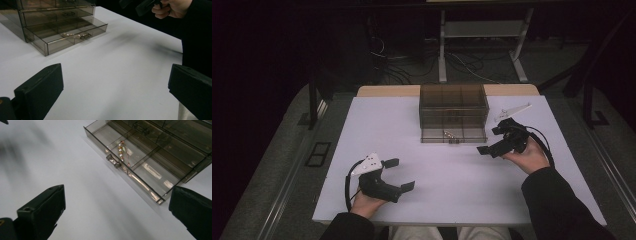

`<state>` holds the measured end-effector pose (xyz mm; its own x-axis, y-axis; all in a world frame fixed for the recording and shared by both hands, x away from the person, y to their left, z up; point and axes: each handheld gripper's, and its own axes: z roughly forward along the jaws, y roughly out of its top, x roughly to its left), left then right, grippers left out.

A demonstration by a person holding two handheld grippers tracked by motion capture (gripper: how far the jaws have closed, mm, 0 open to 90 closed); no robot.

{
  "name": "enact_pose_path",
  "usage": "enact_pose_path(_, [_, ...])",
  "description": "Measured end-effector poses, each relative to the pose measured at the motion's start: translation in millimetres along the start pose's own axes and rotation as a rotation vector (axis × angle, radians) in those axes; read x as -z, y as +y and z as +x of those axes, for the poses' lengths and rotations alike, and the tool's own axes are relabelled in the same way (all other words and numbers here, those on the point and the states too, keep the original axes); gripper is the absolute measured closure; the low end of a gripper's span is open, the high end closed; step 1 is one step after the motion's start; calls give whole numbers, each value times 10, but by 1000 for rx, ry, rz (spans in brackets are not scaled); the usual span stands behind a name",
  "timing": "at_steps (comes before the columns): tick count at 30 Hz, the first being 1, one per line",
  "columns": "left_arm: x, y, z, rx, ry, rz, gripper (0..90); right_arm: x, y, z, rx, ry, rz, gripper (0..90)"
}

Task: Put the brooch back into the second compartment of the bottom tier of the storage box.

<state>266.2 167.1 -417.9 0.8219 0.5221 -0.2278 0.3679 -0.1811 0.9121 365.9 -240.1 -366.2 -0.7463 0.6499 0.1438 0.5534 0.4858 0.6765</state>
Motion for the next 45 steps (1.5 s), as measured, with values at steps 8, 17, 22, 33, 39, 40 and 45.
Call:
enact_pose_path(8, [-1,0,1,-1,0,2,0,62,-108,38,-7,-4,-8,4])
enact_pose_path(17, [-1,-2,3,0,2,2,0,128,-233,88,-14,-6,-21,5])
enact_pose_path(22, [1,-2,6,3,3,0,0,156,-324,100,-26,-6,-33,5])
enact_pose_path(33, [-4,-3,5,-1,4,6,0,237,-519,126,-56,-6,-63,4])
enact_pose_path(39, [-5,-5,7,-1,6,7,0,251,-623,148,-73,-2,-70,4])
enact_pose_path(40, [-5,-5,8,0,7,7,0,254,-640,153,-75,-2,-73,5])
enact_pose_path(45, [-5,-5,10,0,8,9,0,272,-721,188,-89,6,-90,5])
